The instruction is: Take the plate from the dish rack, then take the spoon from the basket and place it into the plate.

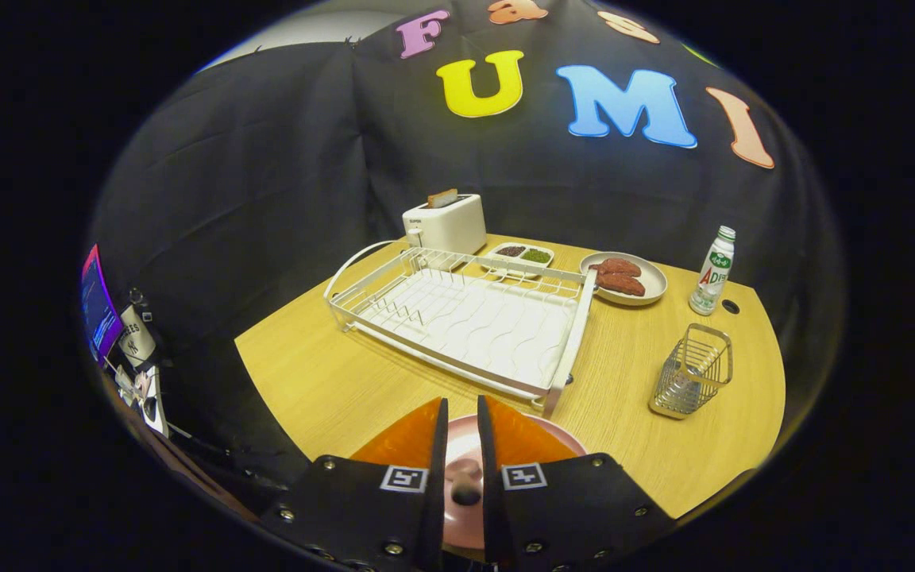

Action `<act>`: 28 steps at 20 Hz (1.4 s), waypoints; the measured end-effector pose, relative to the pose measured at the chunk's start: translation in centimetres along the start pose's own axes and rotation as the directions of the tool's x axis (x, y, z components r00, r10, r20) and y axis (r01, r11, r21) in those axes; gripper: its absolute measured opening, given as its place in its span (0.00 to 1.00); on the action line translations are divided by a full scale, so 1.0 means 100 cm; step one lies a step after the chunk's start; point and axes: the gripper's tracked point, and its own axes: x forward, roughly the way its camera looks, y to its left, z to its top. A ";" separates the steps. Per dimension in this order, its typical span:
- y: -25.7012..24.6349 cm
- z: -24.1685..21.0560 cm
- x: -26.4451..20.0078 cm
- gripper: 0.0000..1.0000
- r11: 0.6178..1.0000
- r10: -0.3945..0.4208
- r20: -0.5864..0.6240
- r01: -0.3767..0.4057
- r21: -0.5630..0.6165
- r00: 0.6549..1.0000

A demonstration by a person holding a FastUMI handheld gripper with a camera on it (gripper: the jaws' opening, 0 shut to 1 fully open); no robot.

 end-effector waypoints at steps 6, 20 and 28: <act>-0.033 0.032 -0.021 0.34 0.994 -0.110 0.105 0.109 0.012 0.988; -0.162 0.108 -0.119 0.34 0.887 -0.462 0.352 0.436 0.153 0.814; -0.198 0.138 -0.160 0.96 0.862 -0.506 0.463 0.446 0.243 0.727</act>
